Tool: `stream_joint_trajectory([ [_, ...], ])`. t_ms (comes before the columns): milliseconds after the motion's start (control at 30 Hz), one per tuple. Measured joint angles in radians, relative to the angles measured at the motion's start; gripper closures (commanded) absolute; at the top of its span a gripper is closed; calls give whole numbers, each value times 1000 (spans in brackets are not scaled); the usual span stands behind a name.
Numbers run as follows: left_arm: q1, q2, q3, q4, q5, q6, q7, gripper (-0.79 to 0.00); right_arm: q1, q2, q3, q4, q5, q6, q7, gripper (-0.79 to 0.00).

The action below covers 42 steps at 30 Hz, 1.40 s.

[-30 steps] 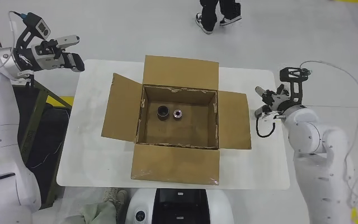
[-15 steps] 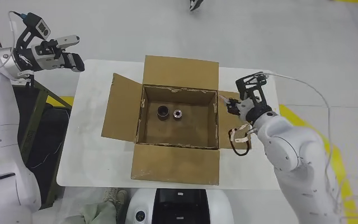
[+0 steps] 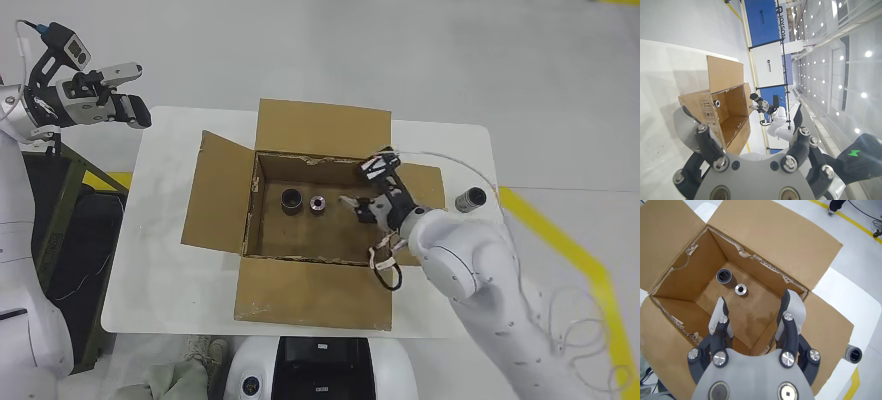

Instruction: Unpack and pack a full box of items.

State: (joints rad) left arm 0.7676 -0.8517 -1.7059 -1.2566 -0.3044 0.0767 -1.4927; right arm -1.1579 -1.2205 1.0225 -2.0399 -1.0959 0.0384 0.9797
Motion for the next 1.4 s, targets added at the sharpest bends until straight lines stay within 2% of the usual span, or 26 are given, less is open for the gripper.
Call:
stream_joint_trajectory([
  [433, 0, 0, 0, 0, 0, 0, 0, -785, 105, -38, -149, 161, 11, -36, -24, -600],
  [833, 0, 0, 0, 0, 0, 0, 0, -785, 196, -76, -237, 334, 52, -97, -56, -674],
  [1400, 0, 0, 0, 0, 0, 0, 0, -785, 296, -137, -334, 567, 32, -70, -119, -656],
])
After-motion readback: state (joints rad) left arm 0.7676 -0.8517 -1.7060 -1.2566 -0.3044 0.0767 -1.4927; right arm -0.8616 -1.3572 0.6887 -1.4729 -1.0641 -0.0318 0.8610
